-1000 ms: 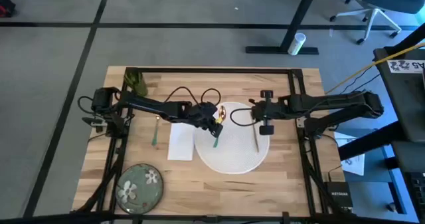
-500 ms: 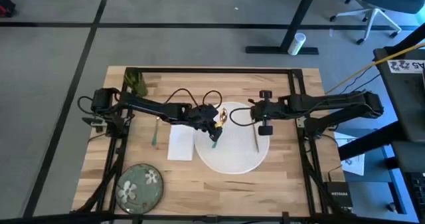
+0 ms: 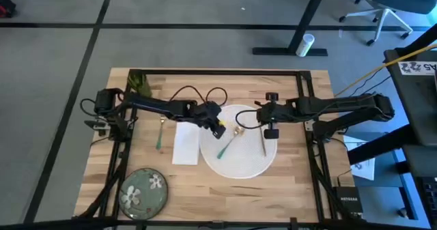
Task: Set table place
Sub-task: Put the green spoon on the white table mat to right of the gold table knife
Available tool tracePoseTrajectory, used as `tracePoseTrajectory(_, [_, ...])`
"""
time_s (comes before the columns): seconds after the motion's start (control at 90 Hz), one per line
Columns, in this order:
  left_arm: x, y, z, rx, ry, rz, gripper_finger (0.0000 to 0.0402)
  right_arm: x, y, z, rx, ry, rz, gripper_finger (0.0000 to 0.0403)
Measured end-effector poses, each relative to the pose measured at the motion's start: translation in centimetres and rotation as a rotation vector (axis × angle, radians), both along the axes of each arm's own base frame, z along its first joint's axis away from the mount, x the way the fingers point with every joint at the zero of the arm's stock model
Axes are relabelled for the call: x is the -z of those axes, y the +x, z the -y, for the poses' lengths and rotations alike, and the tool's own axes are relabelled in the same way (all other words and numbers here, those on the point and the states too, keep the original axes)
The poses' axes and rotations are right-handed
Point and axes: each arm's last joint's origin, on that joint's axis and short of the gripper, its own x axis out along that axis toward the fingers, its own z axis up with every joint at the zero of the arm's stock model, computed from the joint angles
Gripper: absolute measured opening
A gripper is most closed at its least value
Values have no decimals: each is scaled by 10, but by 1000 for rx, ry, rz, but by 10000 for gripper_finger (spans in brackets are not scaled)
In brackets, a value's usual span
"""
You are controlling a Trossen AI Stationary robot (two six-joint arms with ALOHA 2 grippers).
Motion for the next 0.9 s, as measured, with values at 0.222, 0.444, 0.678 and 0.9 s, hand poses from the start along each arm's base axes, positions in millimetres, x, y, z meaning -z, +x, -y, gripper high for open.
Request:
tracePoseTrajectory(0.222, [1, -2, -5, 113, 111, -37, 38, 2, 3, -1, -24, 43, 5, 0])
tracePoseTrajectory(0.444, [8, -10, 2, 320, 236, -176, 82, 13, 30, -8, -300, 147, 50, 0])
tracePoseTrajectory(0.678, [18, -17, 9, 360, 238, -231, 88, 51, 64, -13, -476, 195, 0, 0])
tracePoseTrajectory(0.9, [30, -25, 11, 359, 239, -253, 88, 90, 92, -16, -593, 244, 2, 13])
